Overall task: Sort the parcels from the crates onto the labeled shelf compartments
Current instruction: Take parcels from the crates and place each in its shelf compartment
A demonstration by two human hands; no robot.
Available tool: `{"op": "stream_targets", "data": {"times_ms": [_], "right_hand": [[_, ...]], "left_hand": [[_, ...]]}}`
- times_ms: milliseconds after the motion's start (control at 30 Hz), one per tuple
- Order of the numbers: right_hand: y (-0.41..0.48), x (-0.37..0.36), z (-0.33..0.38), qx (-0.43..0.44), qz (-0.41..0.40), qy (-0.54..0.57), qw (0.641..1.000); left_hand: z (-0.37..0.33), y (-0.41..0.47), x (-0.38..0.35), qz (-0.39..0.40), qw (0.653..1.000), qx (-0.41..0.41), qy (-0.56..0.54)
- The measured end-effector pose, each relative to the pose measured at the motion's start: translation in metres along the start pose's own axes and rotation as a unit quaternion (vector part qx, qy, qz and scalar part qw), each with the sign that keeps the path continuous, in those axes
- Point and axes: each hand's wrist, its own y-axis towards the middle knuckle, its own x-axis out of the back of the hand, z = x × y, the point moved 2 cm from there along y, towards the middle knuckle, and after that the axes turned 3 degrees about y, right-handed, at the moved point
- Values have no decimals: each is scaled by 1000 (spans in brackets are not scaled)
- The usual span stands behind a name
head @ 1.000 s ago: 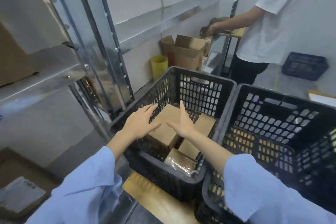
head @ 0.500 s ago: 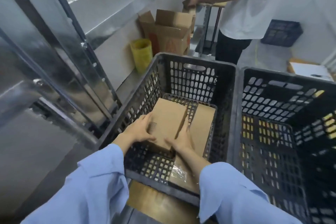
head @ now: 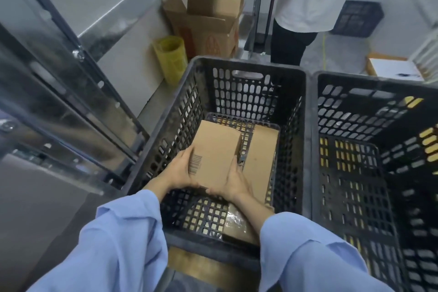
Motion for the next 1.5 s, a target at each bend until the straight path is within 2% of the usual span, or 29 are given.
{"op": "stream_targets", "data": {"times_ms": [300,467,667,800,933,1100,1233,1400,1500], "right_hand": [[3,11,4,-26,-10,55,998],[11,38,21,-17,-15,92,996],[24,78,32,58,-21,80,995],[30,88,32,119,-17,89,989],[-15,114,52,171,-17,99,980],[-52,141,54,191,0,131,973],[-70,153,51,236,5,147,961],[-103,169,49,321,-6,177,930],[-125,178,44,361,21,200,910]], "left_hand": [[-5,0,10,-24,999,-11,-32],[-17,-1,25,-55,992,-19,-115],[-38,-14,50,-105,975,-20,-192],[-51,-32,57,-145,969,-21,-199],[-65,-53,60,-178,958,-22,-223],[-87,-83,58,-224,939,-12,-260],[-107,-118,59,-314,914,-26,-257],[-144,-169,56,-381,889,-43,-252],[-160,-199,48,-412,880,-36,-235]]}}
